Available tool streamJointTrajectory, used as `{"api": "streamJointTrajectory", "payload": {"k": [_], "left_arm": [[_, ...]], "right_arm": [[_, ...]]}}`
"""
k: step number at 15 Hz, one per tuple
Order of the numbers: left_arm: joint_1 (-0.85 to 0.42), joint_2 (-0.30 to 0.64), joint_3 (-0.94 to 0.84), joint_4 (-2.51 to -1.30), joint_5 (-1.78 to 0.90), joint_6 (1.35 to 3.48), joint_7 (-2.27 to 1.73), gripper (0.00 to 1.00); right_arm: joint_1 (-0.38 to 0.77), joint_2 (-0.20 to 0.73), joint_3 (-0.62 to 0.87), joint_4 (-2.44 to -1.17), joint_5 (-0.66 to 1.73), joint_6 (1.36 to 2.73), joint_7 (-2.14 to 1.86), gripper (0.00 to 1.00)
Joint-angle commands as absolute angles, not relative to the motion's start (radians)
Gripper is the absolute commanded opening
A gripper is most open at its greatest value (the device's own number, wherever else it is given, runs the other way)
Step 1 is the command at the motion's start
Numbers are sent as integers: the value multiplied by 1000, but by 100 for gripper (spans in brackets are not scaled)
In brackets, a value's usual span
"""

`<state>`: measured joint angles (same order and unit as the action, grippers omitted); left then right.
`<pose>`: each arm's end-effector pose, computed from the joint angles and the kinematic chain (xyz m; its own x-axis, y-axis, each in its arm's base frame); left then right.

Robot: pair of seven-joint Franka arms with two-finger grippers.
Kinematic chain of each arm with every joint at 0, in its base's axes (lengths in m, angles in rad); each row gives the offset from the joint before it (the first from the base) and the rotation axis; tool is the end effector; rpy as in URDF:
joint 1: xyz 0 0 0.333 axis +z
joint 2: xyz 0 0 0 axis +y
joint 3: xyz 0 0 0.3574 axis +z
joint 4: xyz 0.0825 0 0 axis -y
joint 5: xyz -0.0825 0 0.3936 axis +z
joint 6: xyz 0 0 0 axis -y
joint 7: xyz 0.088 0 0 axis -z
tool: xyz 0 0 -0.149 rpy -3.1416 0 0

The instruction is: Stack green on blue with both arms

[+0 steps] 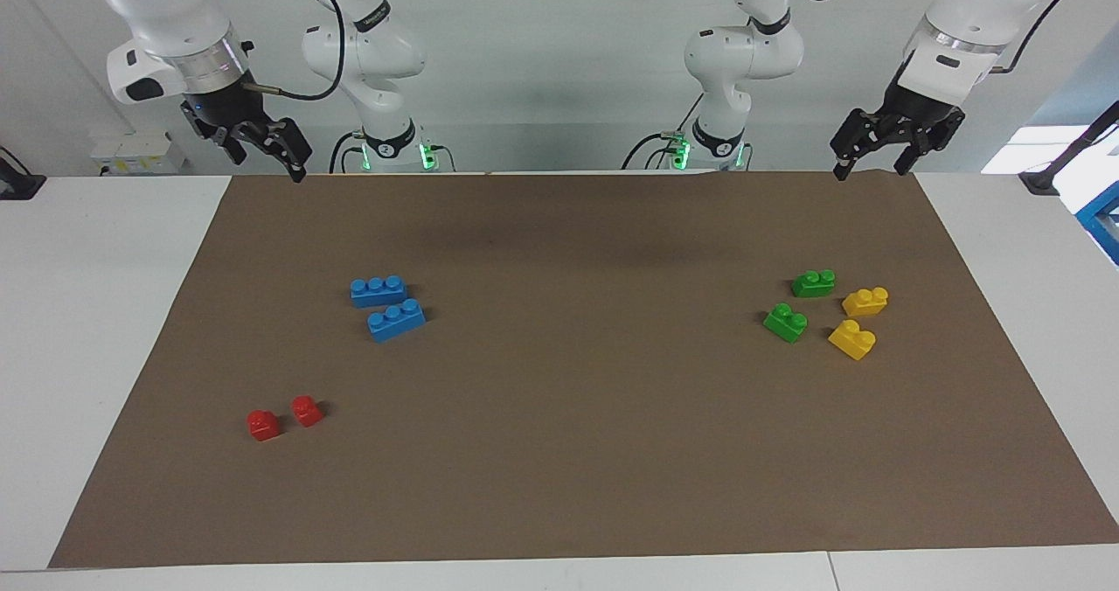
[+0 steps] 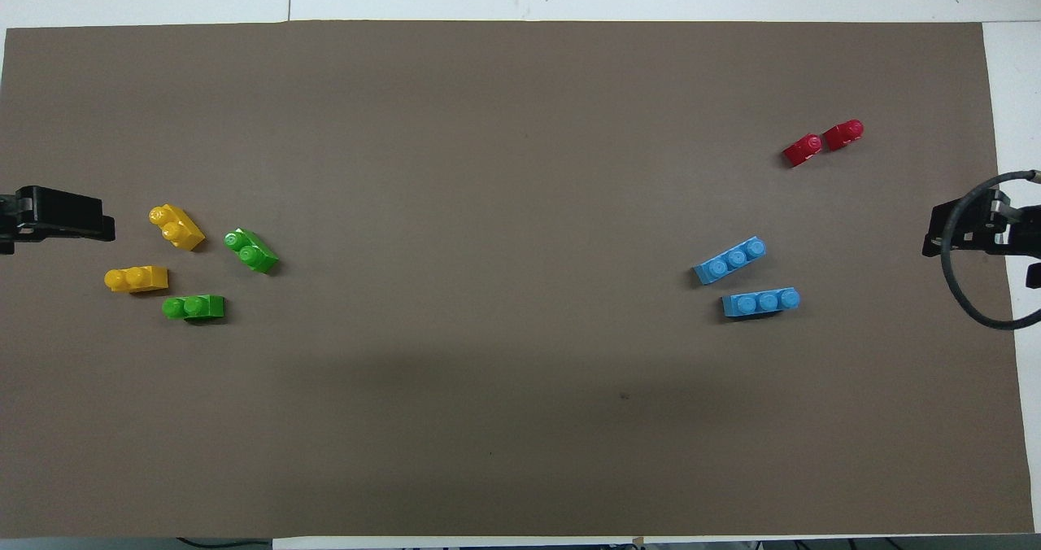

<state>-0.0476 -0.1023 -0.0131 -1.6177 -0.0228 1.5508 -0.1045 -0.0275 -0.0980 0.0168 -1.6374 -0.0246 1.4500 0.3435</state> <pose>0.5260 -0.0358 0.6554 0.9985 0.0434 0.0330 0.0425 -0.9988 0.0250 0.5122 -0.0089 0.6354 0.9338 -0.3497 -0.0752 -0.3463 -0.9365 0.0548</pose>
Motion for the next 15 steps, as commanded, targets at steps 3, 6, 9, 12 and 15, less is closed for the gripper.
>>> {"api": "streamJointTrajectory", "payload": {"k": [3, 6, 9, 12, 15], "left_arm": [[-52, -97, -6, -1601, -40, 1548, -91, 100], [-52, -97, -6, -1601, -40, 1548, -91, 100], [-51, -100, -6, -1609, -40, 1561, -97, 100], [-51, -100, -5, -1621, -40, 1580, -101, 100], [-52, -121, -5, -1655, -38, 1580, -100, 100]], "right_arm": [[-41, -114, 25, -1654, -15, 1445, 339, 100], [-41, -114, 25, -1654, -15, 1445, 339, 100], [-41, -114, 25, -1654, -15, 1445, 339, 100], [-41, -114, 25, -1654, -15, 1445, 339, 100], [-41, -114, 25, -1654, -15, 1445, 339, 100]]}}
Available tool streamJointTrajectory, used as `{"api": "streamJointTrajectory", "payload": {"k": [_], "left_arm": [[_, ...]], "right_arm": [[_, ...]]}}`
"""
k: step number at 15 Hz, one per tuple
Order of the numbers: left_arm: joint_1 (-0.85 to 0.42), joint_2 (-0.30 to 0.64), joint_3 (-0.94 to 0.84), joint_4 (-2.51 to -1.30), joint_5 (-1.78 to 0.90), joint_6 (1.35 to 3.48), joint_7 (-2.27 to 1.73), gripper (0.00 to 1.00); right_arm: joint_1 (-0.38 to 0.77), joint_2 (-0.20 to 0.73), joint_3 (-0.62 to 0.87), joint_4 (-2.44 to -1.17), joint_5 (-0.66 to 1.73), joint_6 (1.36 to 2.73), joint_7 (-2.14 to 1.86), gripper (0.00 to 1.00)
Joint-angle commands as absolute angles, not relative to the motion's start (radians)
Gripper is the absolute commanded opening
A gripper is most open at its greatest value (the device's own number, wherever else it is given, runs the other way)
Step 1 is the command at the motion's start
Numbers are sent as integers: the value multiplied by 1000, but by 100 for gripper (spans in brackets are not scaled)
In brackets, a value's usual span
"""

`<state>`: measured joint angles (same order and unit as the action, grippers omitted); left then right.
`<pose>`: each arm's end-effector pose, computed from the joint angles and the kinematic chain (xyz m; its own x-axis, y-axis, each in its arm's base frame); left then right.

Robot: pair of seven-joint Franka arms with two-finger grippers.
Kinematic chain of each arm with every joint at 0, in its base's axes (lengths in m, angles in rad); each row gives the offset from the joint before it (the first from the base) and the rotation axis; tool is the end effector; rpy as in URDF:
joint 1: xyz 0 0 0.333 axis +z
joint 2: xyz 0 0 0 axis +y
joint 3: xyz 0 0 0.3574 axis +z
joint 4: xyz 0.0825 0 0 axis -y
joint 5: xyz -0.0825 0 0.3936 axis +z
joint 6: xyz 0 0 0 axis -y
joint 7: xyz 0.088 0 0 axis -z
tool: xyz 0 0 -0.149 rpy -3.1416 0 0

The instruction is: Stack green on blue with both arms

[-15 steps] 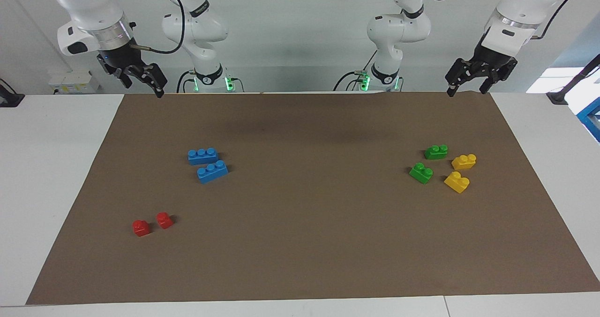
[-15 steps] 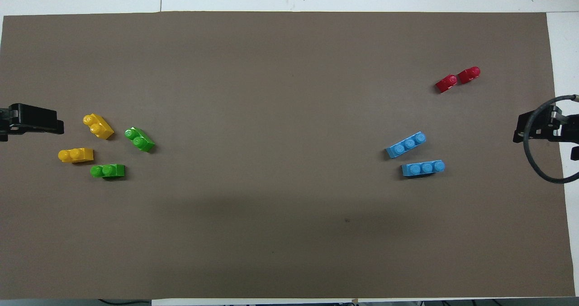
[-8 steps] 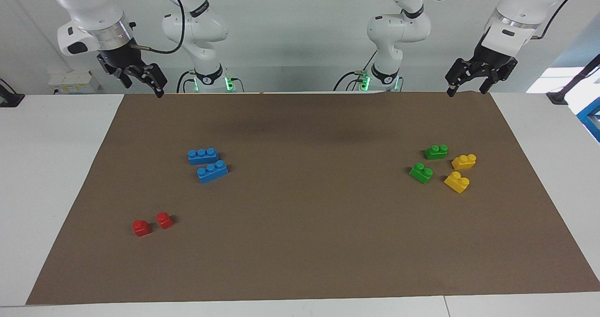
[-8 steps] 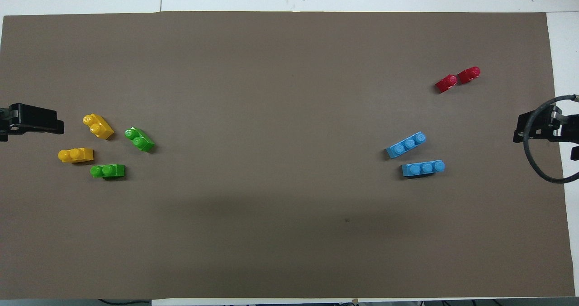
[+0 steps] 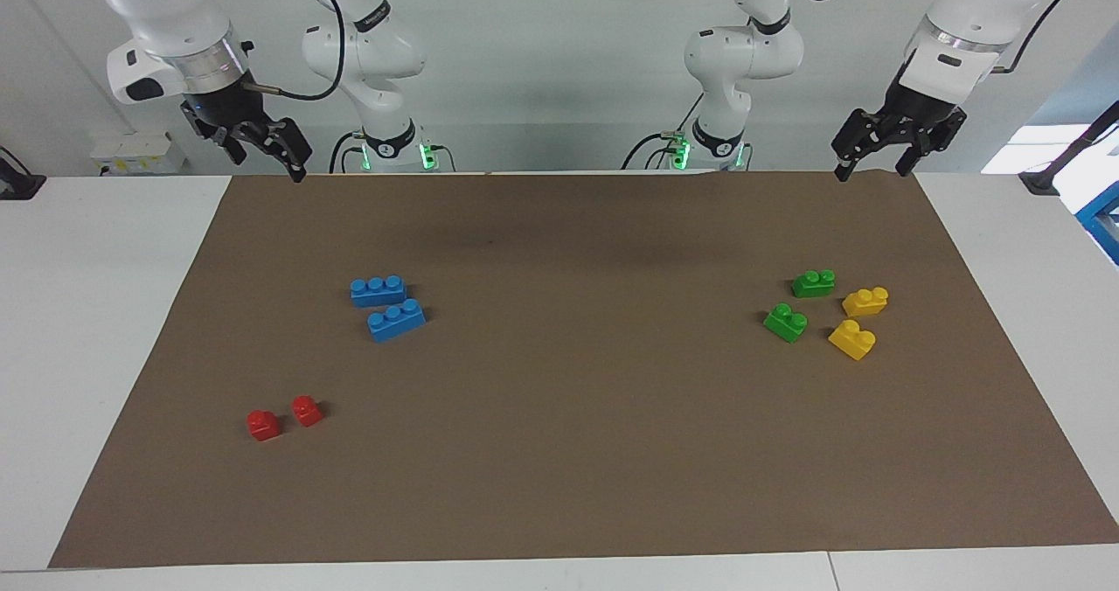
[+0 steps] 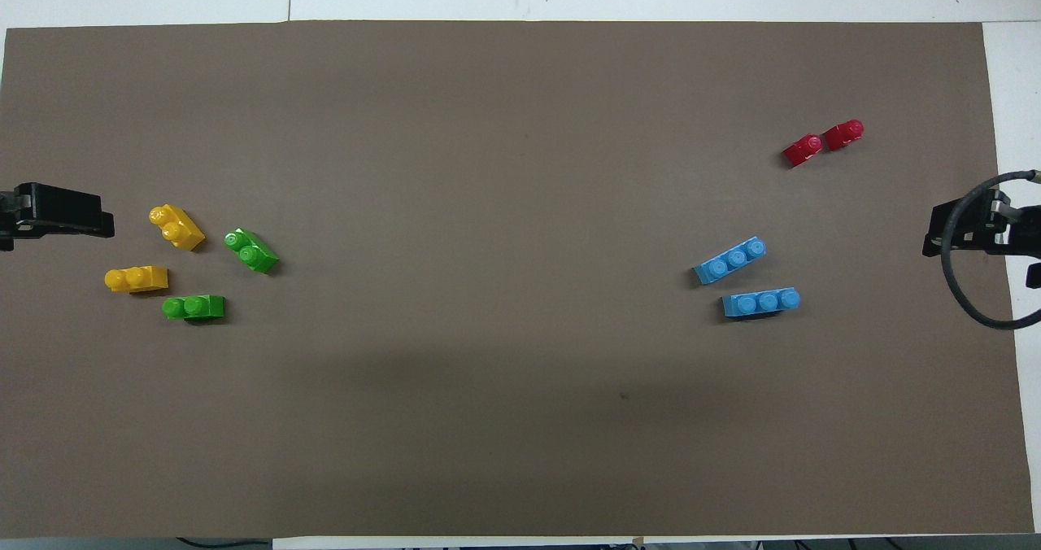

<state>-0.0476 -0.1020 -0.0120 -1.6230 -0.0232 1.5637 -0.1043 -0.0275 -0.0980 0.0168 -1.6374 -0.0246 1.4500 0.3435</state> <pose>0.5278 -0.0353 0.6539 0.9982 0.0446 0.0402 0.0435 -0.9987 0.0263 0.5122 -0.0089 0.6354 0.9338 -0.3497 -0.0752 -0.3463 -0.9365 0.0548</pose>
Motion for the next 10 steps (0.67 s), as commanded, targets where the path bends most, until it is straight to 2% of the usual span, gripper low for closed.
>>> {"api": "streamJointTrajectory", "payload": {"k": [1, 10], "left_arm": [[-52, -121, -6, -1661, -38, 1580, -94, 100], [-64, -141, -9, -1692, -38, 1578, -144, 100]], "right_arm": [[-41, -114, 25, -1654, -15, 1445, 339, 100], [-41, -114, 25, -1654, -15, 1445, 339, 100]]}}
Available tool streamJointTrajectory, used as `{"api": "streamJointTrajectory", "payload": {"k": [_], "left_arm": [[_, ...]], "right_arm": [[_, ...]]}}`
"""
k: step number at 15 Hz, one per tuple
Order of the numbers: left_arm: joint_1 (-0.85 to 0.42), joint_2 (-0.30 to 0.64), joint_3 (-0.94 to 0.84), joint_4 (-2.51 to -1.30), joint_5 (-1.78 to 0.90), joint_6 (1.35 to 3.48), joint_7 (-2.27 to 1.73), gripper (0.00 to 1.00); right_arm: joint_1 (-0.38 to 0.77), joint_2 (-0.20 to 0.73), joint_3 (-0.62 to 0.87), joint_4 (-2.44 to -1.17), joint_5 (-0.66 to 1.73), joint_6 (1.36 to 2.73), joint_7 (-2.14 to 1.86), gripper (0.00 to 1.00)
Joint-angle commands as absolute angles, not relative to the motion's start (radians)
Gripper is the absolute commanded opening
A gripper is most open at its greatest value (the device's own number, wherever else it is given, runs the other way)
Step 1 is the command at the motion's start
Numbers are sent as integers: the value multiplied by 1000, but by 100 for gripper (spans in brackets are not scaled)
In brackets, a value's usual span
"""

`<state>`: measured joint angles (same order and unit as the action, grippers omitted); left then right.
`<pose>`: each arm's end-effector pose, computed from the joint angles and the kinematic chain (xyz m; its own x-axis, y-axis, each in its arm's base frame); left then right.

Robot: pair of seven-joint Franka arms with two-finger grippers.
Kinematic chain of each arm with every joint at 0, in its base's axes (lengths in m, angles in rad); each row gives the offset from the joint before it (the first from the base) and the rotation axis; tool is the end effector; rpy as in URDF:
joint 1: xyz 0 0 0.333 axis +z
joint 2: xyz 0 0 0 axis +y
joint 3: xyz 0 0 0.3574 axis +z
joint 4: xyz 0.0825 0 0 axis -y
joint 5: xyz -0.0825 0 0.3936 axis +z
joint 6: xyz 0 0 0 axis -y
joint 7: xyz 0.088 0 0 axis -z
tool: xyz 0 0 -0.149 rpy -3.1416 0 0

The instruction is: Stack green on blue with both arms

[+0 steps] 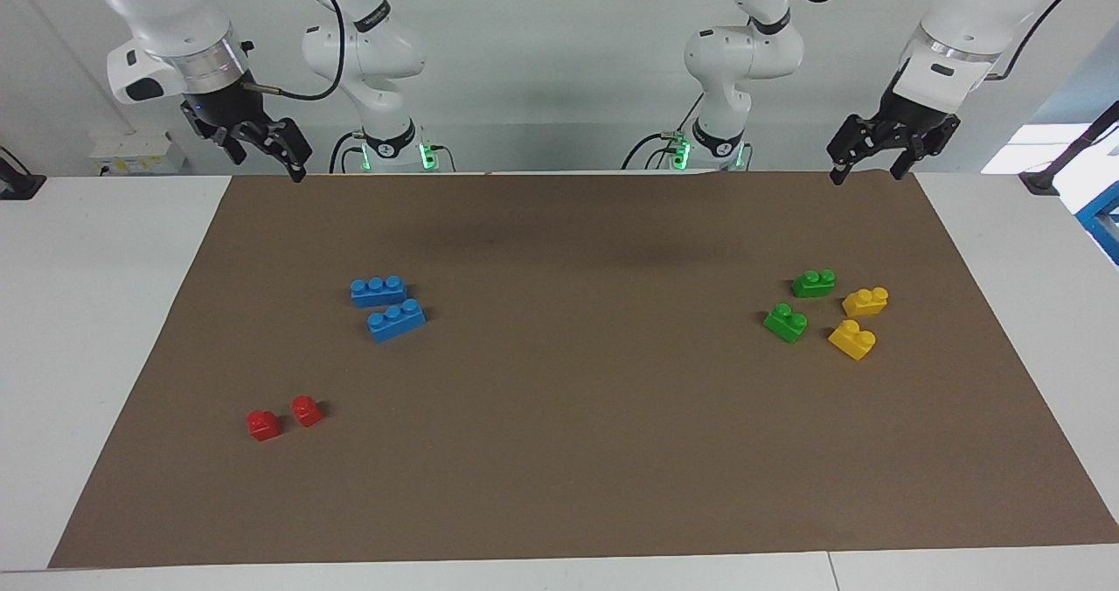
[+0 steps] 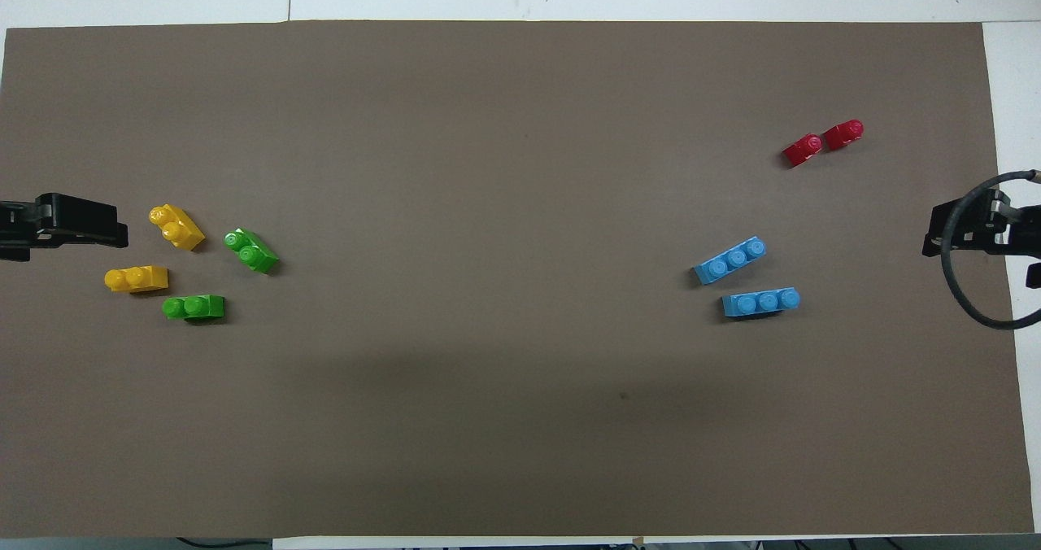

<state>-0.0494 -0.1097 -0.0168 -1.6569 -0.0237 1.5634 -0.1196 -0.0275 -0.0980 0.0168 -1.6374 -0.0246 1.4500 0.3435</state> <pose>0.5234 -0.0388 0.6415 0.9985 0.0532 0.0135 0.0529 -0.9983 0.0236 0.5122 -0.0089 0.6354 0.9338 -0.3497 -0.0752 -0.3463 -0.9365 0.0548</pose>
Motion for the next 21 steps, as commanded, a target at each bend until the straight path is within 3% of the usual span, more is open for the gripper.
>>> {"api": "streamJointTrajectory", "payload": {"k": [1, 13, 21], "left_arm": [[-63, -141, -9, -1692, -38, 1575, -146, 100], [-52, -144, -11, -1698, -34, 1592, -140, 100], [-55, -221, -14, -2001, -35, 1908, -388, 100]], "right_arm": [[-41, -114, 25, -1654, -15, 1445, 339, 100], [-41, -114, 25, -1654, -15, 1445, 339, 100], [-41, -114, 25, -1654, -15, 1445, 339, 100]]}}
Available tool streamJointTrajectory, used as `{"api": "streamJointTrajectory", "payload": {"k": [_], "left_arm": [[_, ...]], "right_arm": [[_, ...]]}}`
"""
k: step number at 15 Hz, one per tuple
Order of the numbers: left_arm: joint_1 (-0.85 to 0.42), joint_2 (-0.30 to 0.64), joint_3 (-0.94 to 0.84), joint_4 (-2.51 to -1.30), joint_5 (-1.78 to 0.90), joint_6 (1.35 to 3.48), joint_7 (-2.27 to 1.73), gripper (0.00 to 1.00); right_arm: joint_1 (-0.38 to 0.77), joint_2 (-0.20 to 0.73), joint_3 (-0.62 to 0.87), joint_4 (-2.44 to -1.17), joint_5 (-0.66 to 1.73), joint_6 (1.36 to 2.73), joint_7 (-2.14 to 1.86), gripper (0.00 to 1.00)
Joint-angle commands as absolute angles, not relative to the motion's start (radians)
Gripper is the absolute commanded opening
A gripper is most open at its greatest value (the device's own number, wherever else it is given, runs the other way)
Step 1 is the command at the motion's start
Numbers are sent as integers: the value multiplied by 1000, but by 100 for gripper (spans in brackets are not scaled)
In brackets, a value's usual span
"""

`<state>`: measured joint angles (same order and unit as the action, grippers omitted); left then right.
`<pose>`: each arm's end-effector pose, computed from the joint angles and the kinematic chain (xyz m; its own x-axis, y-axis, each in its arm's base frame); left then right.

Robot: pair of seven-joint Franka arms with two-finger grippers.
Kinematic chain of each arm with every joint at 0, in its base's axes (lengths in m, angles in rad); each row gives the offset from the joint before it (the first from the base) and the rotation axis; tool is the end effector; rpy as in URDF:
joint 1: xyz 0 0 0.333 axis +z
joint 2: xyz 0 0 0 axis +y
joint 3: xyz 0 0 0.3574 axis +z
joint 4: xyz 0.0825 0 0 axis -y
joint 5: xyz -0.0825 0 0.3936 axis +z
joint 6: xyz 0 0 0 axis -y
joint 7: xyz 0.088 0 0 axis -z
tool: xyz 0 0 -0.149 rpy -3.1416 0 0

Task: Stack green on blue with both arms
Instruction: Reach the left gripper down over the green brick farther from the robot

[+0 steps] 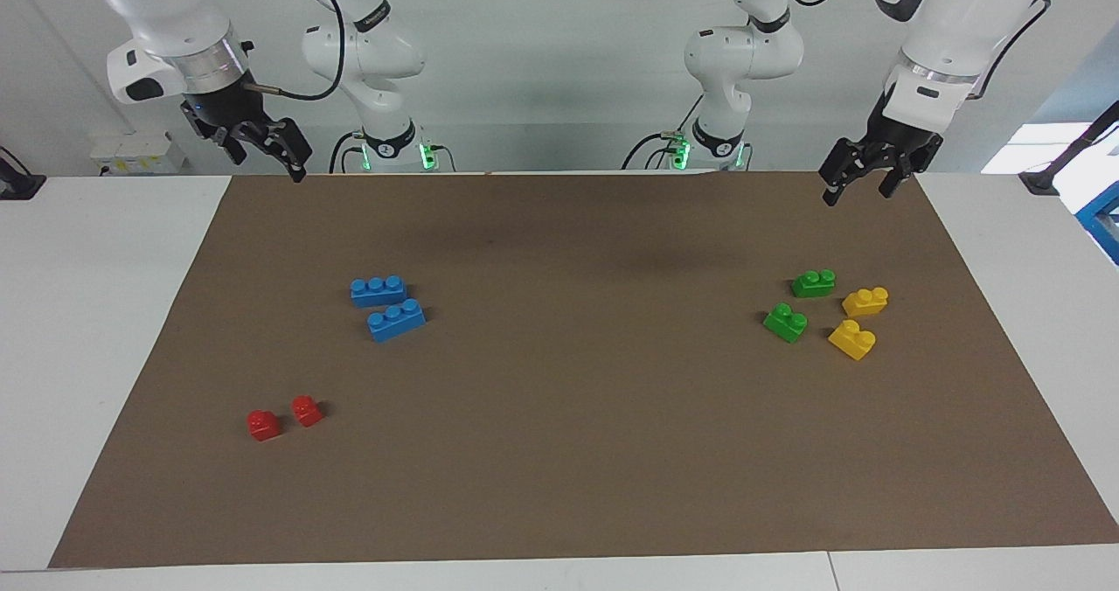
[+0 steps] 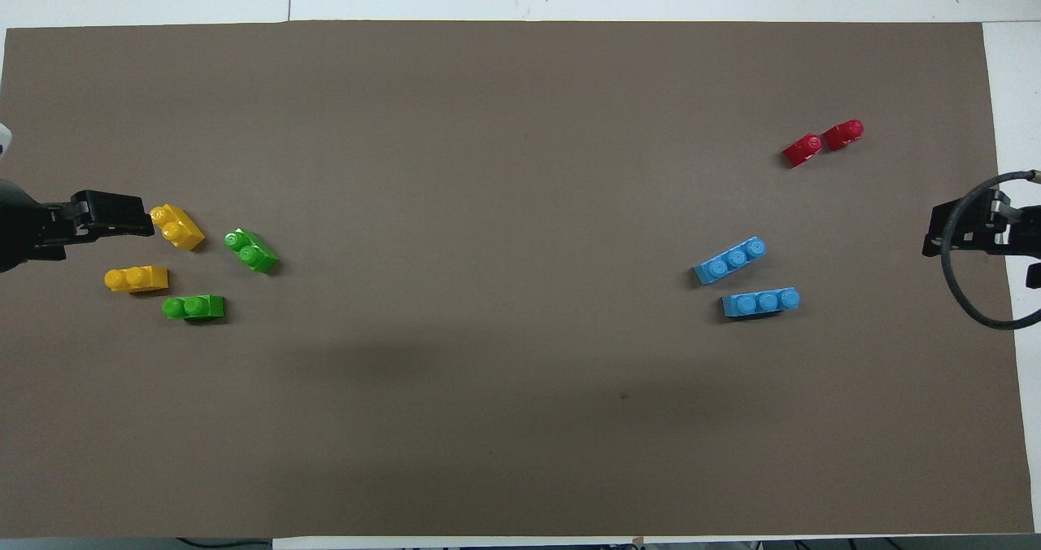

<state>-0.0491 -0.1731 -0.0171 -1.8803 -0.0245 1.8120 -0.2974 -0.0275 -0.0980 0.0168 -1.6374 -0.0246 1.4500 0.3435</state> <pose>0.5226 -0.0383 0.5885 0.9675 0.2350 0.0937 0.2311 -0.9716 0.0510 0.5122 -0.0089 0.6354 0.9338 -0.3497 -0.0752 -0.3463 -0.9365 0.0548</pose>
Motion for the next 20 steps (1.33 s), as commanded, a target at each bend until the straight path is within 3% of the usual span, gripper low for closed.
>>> {"api": "streamJointTrajectory", "payload": {"k": [1, 5, 13, 20], "left_arm": [[-57, -212, -14, -2035, -35, 1943, -406, 100], [-51, -149, -14, -2146, -35, 2109, -495, 100], [-17, 34, -12, -2194, -35, 2353, -730, 100], [-17, 109, -12, -2195, -37, 2476, -853, 100]], "right_arm": [[-41, -114, 25, -1654, -15, 1445, 339, 100], [-41, -114, 25, -1654, -15, 1445, 339, 100], [-41, -114, 25, -1654, -15, 1445, 339, 100], [-41, -114, 25, -1654, -15, 1445, 339, 100]]}}
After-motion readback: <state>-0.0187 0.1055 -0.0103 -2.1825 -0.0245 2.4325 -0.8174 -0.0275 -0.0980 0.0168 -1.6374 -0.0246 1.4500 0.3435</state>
